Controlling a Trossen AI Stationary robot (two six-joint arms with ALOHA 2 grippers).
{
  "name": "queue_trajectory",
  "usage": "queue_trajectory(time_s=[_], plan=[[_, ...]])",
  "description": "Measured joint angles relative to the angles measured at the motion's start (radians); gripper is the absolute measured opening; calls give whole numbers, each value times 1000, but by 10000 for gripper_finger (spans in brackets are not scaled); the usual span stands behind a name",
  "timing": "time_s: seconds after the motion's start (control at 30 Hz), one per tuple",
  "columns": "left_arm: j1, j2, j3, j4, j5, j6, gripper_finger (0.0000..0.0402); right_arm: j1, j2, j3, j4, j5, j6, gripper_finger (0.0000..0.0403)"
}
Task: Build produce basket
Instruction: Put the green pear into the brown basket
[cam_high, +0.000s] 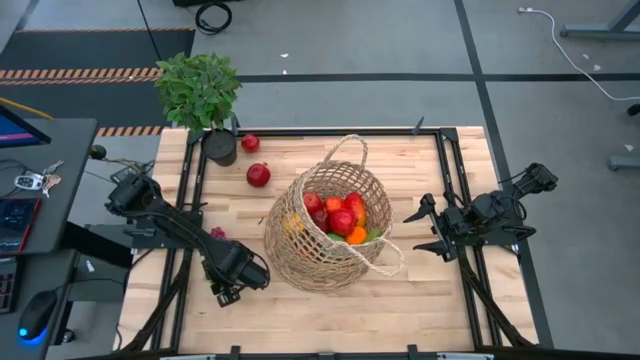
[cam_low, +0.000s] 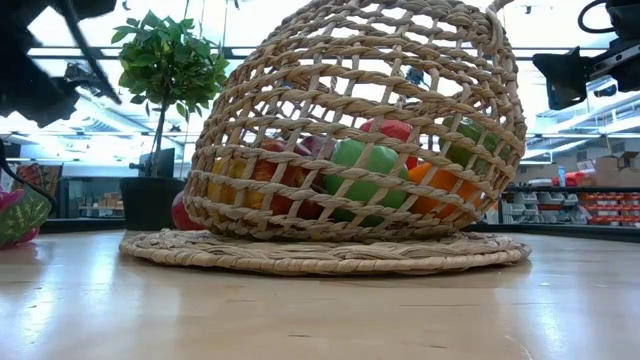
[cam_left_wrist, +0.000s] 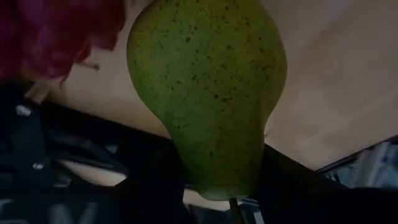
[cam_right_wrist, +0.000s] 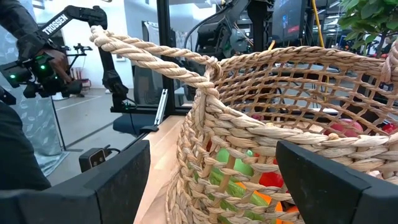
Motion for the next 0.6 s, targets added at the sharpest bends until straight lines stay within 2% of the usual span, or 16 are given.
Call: queue_trajectory(time_s=[0.23,0.6], plan=[[2,0,92,-6,-94,21,159,0,0,0,0,0,0,350],[8,-11,361,-11,-391,173,158,0,0,0,0,0,0,350]])
